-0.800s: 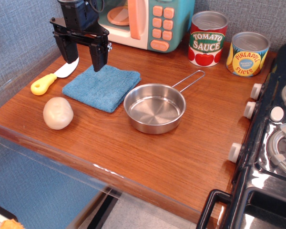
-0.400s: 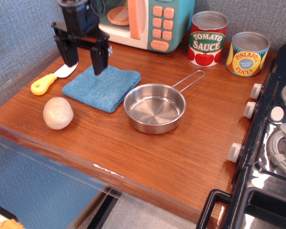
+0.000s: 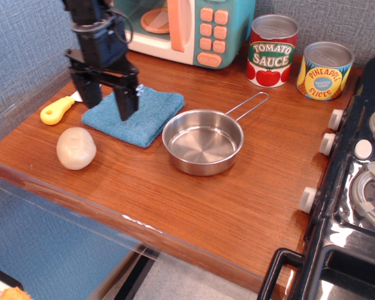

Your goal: Move the eggs slightly up next to the blue tablecloth.

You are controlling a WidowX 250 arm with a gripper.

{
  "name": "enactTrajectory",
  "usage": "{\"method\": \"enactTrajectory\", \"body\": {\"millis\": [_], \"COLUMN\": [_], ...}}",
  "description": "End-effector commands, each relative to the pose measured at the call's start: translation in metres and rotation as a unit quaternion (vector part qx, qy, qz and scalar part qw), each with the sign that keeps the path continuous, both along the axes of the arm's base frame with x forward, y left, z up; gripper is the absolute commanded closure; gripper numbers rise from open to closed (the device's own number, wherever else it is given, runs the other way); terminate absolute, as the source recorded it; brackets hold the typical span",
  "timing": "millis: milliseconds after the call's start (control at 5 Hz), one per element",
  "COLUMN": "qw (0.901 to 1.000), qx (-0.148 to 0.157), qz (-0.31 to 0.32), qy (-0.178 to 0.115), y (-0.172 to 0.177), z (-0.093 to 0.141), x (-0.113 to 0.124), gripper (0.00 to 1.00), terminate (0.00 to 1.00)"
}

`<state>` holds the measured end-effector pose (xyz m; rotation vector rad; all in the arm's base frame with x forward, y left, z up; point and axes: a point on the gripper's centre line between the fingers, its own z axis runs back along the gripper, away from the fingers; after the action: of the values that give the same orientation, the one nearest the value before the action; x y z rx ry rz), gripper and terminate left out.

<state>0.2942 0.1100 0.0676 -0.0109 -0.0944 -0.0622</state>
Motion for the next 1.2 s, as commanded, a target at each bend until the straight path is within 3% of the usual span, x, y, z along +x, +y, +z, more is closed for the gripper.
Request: {"method": "enactTrajectory", "body": {"millis": [0, 200, 600, 800, 1000], "qw": [0.9988, 0.9949, 0.9839, 0.9797, 0.9777], "qx": [0.044, 0.064, 0.041, 0.025, 0.028], "qz": [0.014, 0.078, 0.174, 0.199, 0.208], "qy": [-0.017, -0.002, -0.003, -0.012, -0.007], "y": [-0.006, 0.0, 0.021, 0.025, 0.023], "z": [0.017, -0.002, -0.016, -0.017, -0.022], "x": [-0.043, -0.05, -0.055, -0.051, -0.047], "gripper": [0.0, 0.0, 0.0, 0.0, 0.0], "terminate": [0.0, 0.0, 0.0, 0.0, 0.0]}}
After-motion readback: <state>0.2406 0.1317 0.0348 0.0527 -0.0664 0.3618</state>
